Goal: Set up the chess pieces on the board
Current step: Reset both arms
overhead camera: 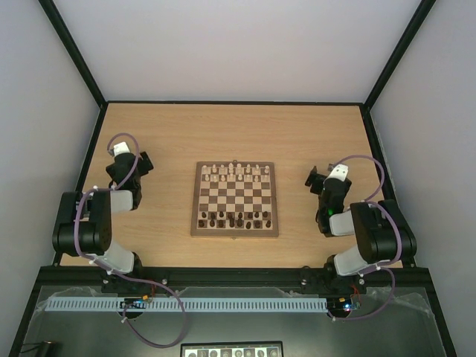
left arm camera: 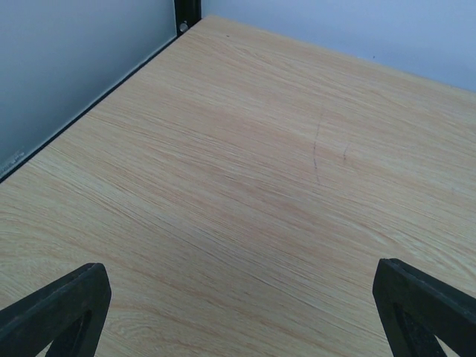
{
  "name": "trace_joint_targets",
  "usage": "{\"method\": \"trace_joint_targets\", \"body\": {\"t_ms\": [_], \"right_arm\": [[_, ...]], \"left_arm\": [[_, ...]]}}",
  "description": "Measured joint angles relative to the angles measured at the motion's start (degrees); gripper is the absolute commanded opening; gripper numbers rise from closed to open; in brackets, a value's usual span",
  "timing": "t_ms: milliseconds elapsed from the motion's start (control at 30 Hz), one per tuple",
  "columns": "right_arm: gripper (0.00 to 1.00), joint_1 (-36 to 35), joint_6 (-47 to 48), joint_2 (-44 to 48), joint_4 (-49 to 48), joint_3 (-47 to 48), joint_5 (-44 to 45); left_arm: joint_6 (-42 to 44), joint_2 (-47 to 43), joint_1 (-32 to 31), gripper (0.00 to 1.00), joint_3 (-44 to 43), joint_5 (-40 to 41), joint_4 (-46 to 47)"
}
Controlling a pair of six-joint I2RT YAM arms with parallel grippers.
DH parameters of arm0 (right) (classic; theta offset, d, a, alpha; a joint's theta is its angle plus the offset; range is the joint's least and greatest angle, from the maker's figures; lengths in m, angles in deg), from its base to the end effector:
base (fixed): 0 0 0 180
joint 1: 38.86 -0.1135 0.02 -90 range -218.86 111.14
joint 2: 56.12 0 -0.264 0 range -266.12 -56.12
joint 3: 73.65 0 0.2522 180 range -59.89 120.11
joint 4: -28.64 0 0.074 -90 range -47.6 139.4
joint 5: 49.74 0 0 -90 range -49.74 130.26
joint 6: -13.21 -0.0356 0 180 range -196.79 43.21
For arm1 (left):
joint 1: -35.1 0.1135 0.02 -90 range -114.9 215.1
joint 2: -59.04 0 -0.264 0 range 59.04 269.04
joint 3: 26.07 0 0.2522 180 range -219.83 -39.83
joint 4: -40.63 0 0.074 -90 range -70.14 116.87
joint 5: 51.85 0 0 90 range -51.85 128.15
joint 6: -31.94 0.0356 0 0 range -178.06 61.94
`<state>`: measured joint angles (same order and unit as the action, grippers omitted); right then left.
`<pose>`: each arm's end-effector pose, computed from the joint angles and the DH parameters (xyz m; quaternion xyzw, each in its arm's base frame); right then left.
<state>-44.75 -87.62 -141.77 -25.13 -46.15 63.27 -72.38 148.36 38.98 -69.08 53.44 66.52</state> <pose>0.2397 0.0107 0.1544 0.1664 0.7124 -0.0479 0.6801 0.2913 0.0292 0.1573 -0.2037 0.7917 0.0574 0.5731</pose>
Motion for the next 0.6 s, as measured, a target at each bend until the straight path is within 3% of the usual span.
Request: {"method": "trace_joint_targets", "body": {"t_ms": [300,600], "right_arm": [[0.98,0.9,3.0,-1.2,-2.7,-2.3,-8.6],[0.99,1.9,2.9,-1.2,-2.6,-1.1,-11.3]], "left_arm": [[-0.3,-1.7,-0.7,0.99,2.4,3.5,3.7],[-0.2,-2.2,-1.4,1.0,3.4,5.3,5.2]]}}
